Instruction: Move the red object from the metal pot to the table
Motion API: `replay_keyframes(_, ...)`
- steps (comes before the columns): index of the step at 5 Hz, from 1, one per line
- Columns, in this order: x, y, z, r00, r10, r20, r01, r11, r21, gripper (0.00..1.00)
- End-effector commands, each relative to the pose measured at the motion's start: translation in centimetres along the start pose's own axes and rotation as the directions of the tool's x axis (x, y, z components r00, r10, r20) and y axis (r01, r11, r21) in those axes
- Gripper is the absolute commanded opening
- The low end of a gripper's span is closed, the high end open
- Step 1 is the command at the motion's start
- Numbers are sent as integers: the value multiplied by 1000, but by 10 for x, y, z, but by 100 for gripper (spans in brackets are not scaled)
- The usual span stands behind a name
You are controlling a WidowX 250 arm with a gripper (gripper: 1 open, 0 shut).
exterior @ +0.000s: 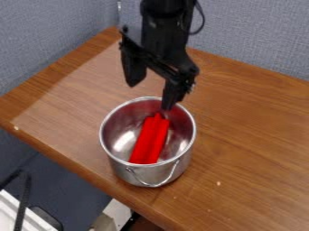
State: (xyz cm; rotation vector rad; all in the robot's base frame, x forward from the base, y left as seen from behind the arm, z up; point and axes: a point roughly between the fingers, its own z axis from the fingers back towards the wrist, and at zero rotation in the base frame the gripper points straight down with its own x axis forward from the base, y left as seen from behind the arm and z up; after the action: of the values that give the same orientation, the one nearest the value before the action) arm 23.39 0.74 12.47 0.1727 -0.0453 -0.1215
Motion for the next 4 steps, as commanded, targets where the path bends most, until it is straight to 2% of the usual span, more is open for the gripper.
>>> replay_keyframes(1, -9, -10, 1, 998, 54, 30, -54, 998, 15, 100)
replay_keyframes(2, -13, -17, -7, 990, 135, 38, -137, 990, 29, 100)
replay_keyframes(3, -19, -25, -8, 982, 181, 57, -183, 982, 40, 100)
replay_keyframes(4, -25, -32, -7, 973, 221, 61, -223, 974, 36, 100)
